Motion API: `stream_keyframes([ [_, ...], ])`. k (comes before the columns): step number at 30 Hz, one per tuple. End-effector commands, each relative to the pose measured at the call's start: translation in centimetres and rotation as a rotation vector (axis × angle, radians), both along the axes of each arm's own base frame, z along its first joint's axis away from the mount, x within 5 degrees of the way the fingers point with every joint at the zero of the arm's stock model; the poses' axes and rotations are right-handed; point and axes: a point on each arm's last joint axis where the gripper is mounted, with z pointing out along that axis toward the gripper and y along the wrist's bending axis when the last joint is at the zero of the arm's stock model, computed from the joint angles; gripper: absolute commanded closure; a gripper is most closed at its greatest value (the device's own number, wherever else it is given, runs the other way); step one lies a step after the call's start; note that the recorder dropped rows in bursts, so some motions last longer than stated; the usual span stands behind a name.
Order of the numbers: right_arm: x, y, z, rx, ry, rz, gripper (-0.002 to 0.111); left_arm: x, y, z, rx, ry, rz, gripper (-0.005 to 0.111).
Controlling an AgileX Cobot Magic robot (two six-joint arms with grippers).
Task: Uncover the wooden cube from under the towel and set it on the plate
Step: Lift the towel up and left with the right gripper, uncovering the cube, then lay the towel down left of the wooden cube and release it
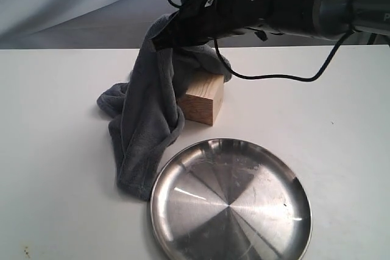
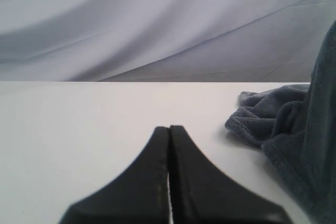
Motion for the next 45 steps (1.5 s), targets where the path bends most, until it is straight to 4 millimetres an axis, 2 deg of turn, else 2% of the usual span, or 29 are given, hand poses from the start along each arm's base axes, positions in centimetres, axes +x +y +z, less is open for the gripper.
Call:
stream_keyframes([
  [1, -0.1, 1.3, 1.3, 0.069, -0.118, -0.029, 0.108, 0.0, 0.0, -0.1, 0.003, -0.005, 0.002, 0.107],
  [6, 0.2, 2.5, -0.5, 0.108, -0.108, -0.062, 0.108, 0.0, 0.0, -0.1, 0.003, -0.005, 0.002, 0.107],
  [14, 1.6, 2.8, -4.4, 0.091, -0.128, -0.114, 0.108, 0.0, 0.0, -0.1, 0.003, -0.005, 0.002, 0.107],
  [18, 2.2, 3.4, -5.5, 0.073, -0.096, -0.092, 0.108, 0.0, 0.0, -0.1, 0.003, -0.005, 0.002, 0.107],
  [25, 3.8, 5.8, -5.8, 0.062, 0.001, 0.006, 0.108, 0.0, 0.0, -0.1, 0.003, -0.005, 0.002, 0.107],
  [30, 4.5, 6.8, -7.5, 0.016, 0.059, 0.065, 0.108, 0.0, 0.0, -0.1, 0.003, -0.005, 0.002, 0.107],
  [35, 5.3, 6.9, -9.1, -0.01, 0.075, 0.074, 0.108, 0.0, 0.0, -0.1, 0.003, -0.005, 0.002, 0.107],
  [41, 7.3, 5.9, -11.0, -0.007, 0.104, 0.048, 0.108, 0.0, 0.0, -0.1, 0.003, -0.005, 0.002, 0.107],
  [45, 7.9, 6.5, -11.9, -0.005, 0.119, 0.065, 0.108, 0.0, 0.0, -0.1, 0.003, -0.005, 0.002, 0.107],
])
